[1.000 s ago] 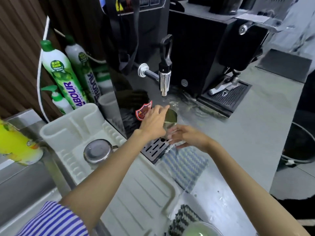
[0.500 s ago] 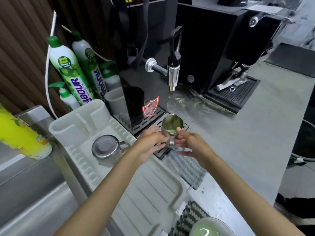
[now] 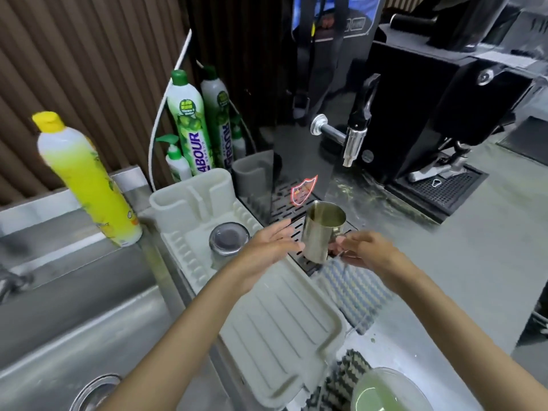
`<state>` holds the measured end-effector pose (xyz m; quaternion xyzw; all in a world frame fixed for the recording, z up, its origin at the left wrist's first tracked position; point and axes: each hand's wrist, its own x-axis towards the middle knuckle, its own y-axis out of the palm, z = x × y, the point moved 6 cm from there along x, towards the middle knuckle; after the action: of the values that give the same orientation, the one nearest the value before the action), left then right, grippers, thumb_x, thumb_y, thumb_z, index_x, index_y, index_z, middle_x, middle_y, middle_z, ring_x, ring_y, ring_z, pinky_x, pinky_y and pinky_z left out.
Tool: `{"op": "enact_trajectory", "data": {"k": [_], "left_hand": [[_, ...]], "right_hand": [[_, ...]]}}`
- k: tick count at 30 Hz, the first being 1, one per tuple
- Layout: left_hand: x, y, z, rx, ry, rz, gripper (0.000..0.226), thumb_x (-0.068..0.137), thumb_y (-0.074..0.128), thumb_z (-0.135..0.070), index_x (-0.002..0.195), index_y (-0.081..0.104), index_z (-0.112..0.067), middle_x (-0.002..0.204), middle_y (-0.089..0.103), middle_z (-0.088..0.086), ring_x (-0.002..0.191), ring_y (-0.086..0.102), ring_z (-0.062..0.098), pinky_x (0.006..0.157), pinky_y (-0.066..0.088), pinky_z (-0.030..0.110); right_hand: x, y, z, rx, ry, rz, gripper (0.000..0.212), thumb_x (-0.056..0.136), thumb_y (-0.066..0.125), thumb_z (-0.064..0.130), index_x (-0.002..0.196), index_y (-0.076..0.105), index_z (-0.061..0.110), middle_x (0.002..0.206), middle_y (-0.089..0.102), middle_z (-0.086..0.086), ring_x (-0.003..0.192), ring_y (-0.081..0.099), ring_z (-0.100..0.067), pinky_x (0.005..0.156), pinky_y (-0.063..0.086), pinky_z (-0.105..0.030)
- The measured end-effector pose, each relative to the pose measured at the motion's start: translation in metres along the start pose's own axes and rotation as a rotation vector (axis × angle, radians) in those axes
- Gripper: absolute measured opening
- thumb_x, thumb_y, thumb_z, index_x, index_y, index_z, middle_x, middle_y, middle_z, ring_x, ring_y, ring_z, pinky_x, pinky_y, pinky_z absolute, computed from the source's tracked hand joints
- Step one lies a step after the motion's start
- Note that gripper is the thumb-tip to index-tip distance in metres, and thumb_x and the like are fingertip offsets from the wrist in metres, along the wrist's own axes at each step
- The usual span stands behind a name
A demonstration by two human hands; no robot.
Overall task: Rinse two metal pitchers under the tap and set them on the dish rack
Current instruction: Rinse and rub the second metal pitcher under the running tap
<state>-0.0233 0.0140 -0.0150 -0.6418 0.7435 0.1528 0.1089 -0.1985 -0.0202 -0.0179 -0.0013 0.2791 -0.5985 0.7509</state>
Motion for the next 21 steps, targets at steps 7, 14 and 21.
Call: {"op": "enact_trajectory", "data": {"k": [7, 14, 21], "left_hand": [[-0.071, -0.073, -0.012, -0.013, 0.253, -0.116, 0.072, 0.067, 0.077, 0.001, 0.126, 0.049, -0.028, 0.125, 0.057, -0.016, 0.111, 0.053, -0.011, 0.087, 0.043, 0.007], [-0.158, -0.18, 0.024, -0.074, 0.277, -0.472, 0.062, 0.061, 0.08, -0.013, 0.117, 0.057, -0.023, 0.115, 0.066, -0.009, 0.11, 0.057, 0.001, 0.094, 0.044, 0.016], [-0.23, -0.274, 0.105, -0.229, 0.136, -0.777, 0.049, 0.073, 0.072, 0.004, 0.118, 0.055, -0.008, 0.107, 0.063, 0.006, 0.102, 0.057, 0.018, 0.086, 0.044, 0.023]], "right_hand": [[-0.059, 0.075, 0.091, -0.152, -0.232, 0.395, 0.02, 0.093, 0.053, 0.015, 0.092, 0.068, 0.001, 0.106, 0.072, -0.006, 0.1, 0.066, -0.012, 0.088, 0.051, -0.015], [-0.078, 0.21, 0.139, -0.352, -0.389, 0.634, 0.013, 0.092, 0.055, 0.012, 0.091, 0.065, 0.003, 0.099, 0.067, -0.011, 0.088, 0.06, -0.009, 0.077, 0.05, -0.013], [-0.089, 0.364, 0.135, -0.451, -0.467, 0.704, 0.016, 0.087, 0.059, 0.01, 0.071, 0.063, 0.009, 0.083, 0.06, -0.011, 0.083, 0.055, -0.022, 0.091, 0.048, -0.043]]}}
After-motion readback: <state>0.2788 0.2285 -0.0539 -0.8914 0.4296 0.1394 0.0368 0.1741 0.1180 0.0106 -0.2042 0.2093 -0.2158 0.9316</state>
